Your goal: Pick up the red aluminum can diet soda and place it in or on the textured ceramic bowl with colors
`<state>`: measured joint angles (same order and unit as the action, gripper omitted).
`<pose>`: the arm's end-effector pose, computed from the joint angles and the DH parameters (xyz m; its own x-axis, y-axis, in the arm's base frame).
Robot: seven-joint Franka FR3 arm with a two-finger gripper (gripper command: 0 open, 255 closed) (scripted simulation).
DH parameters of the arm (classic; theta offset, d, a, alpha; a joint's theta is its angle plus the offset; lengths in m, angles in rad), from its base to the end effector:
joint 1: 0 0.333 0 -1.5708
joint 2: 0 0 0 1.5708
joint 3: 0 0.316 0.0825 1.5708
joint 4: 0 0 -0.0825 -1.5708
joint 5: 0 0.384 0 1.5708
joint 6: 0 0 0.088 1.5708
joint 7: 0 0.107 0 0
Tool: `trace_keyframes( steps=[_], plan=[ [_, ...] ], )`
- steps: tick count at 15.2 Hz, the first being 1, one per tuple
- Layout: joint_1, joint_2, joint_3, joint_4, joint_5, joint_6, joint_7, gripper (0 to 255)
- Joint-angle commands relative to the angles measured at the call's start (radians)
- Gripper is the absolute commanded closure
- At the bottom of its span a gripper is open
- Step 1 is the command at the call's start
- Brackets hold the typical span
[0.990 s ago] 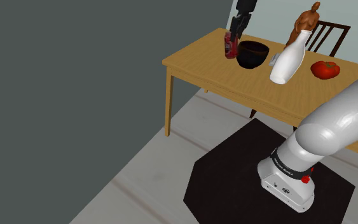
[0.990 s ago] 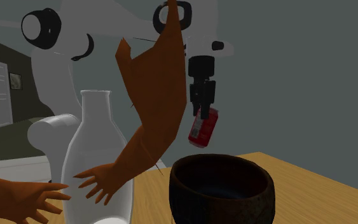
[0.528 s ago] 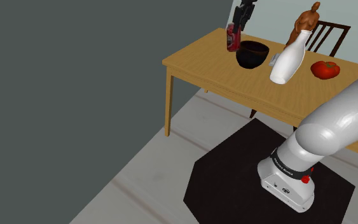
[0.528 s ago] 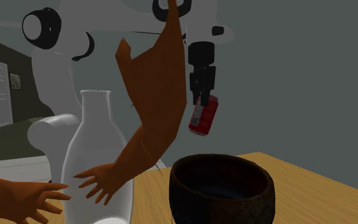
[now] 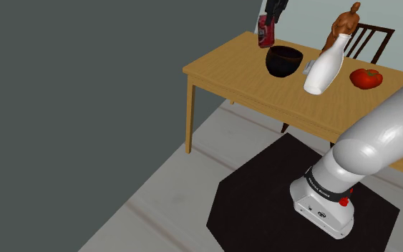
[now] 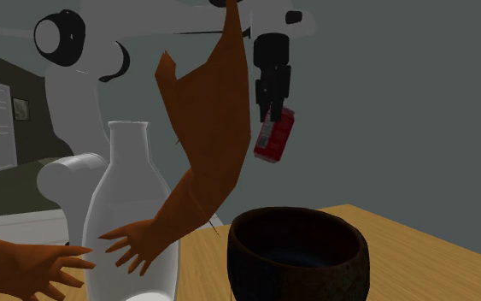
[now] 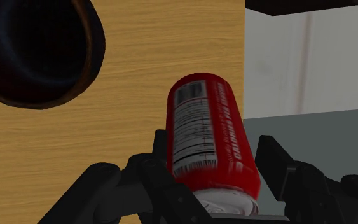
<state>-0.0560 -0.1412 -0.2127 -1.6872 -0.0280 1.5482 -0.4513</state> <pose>0.4871 -0.1457 0.6409 0.9831 0.1830 -0.0001 0.1830 -0.9831 -0.0020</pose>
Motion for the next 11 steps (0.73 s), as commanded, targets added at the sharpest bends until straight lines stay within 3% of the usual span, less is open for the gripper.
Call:
trace_keyframes(
  steps=[1,11],
  plan=[
    [0.0,0.007,-0.001,0.037,0.001,-0.03,-0.002,255],
    [-0.118,0.163,-0.148,0.271,0.037,-0.113,-0.266,255]
  ],
)
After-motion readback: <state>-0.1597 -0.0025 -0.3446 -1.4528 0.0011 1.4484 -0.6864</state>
